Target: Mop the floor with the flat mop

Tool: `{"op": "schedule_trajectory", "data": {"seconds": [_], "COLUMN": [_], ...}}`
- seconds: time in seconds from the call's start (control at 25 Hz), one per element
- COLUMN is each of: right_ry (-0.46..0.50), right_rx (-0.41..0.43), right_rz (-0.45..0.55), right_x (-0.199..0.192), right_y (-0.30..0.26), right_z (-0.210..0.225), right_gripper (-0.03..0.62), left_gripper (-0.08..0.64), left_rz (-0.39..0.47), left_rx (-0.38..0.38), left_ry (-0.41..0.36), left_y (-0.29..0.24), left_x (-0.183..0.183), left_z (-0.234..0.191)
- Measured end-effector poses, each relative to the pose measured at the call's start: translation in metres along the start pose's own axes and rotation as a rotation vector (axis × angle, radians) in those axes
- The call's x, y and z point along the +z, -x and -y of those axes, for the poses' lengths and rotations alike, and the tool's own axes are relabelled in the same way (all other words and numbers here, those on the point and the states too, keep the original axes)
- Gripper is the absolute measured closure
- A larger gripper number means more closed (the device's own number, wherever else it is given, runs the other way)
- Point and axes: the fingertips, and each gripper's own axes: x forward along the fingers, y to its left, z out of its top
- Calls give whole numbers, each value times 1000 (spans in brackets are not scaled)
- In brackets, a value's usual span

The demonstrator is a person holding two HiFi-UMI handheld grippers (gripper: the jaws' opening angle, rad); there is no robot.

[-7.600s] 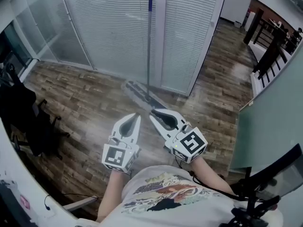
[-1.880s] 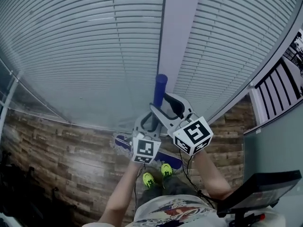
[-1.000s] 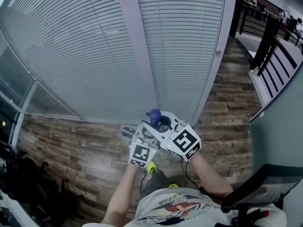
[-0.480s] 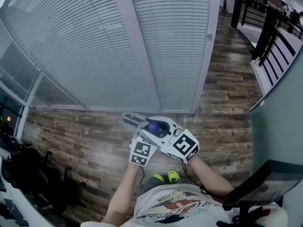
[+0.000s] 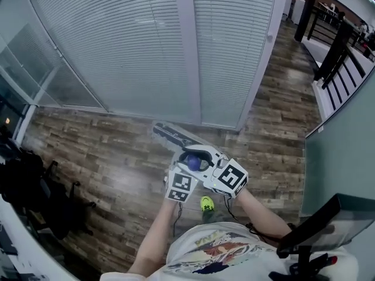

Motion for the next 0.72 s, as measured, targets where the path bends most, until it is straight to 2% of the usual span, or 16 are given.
{"op": "schedule_trajectory", "data": {"seconds": [0.32, 0.44, 0.72], "right_ry": [36, 86, 110], "right_rx": [49, 85, 131], "right_rz": [-69, -83, -86], "right_x": [-22, -25, -23], "right_y": [29, 44, 95], "right_z": [-131, -176, -265], "right_gripper": [440, 440, 439], "left_gripper": [460, 460, 459], "left_rz": [52, 55, 60], "left_rx": [41, 61, 81], "left_ry": [45, 62, 66], "left_y": [102, 138, 206], "left_x": [-38, -47, -51], "left_z": [68, 97, 170]}}
